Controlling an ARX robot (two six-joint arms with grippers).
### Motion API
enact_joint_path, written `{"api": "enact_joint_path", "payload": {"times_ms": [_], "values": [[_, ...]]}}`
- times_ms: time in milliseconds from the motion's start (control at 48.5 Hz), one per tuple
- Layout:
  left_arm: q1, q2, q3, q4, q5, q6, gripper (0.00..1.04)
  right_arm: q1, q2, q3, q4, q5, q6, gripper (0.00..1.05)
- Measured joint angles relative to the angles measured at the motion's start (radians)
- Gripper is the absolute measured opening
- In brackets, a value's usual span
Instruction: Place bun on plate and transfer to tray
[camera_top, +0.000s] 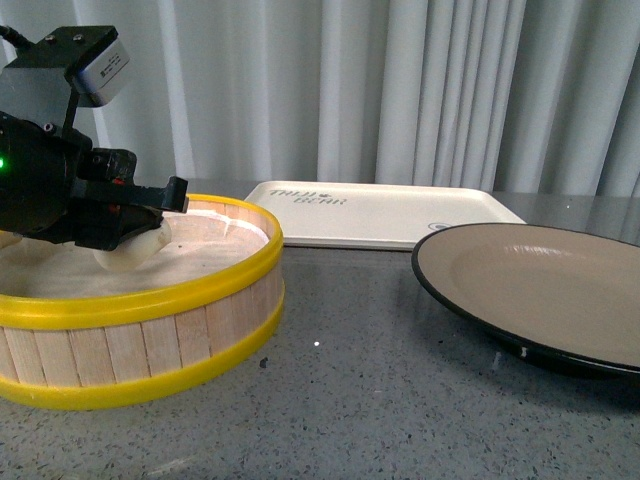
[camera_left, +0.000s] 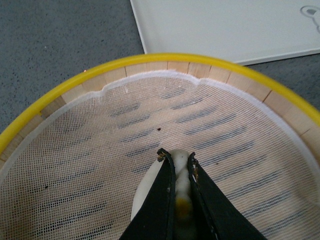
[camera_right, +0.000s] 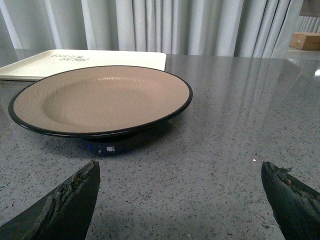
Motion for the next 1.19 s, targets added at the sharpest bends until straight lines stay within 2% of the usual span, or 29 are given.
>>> {"api": "enact_joint_path", "payload": {"times_ms": [103,309,474,597,865,1195], "values": [[-0.026,-0.023,0.020,0.039,-0.011,-0.009,0.05,0.000,0.000,0.000,0.000,0.000,0.000,0.96],[-0.120,-0.017,0.082,0.125,0.079,-0.073,0.05,0.000,0.000,0.000,0.000,0.000,0.000,0.96],[-0.267,0.034,0.106,0.241,0.150,-0.089,0.05,0.000,0.000,0.000,0.000,0.000,0.000,0.96],[-0.344,0.110,0.148,0.263,0.128,-0.077,0.05,0.000,0.000,0.000,0.000,0.000,0.000,0.96],[-0.393,0.214,0.207,0.253,0.175,-0.058,0.05,0.000,0.000,0.000,0.000,0.000,0.000,0.96],[-0.445,0.307,0.309,0.193,0.247,0.048,0.05,0.000,0.000,0.000,0.000,0.000,0.000,0.96]]}}
